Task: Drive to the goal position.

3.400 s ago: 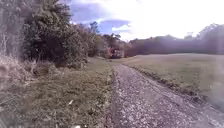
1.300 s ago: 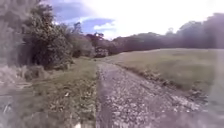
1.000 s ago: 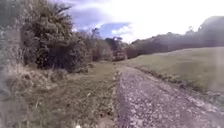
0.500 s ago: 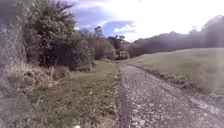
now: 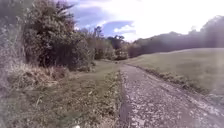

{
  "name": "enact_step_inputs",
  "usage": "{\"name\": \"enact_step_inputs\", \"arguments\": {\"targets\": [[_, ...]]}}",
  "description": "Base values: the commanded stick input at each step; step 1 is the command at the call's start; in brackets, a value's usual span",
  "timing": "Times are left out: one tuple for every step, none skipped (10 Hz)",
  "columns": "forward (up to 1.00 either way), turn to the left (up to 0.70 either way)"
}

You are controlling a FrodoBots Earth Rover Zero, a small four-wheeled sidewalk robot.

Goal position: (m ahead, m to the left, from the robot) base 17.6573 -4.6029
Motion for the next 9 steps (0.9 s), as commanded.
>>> {"name": "enact_step_inputs", "arguments": {"targets": [[0.70,-0.35],[0.70,-0.35],[0.70,-0.35],[0.70,-0.35],[0.70,-0.35],[0.70,-0.35],[0.70,-0.35],[0.70,-0.35],[0.70,-0.35]]}}
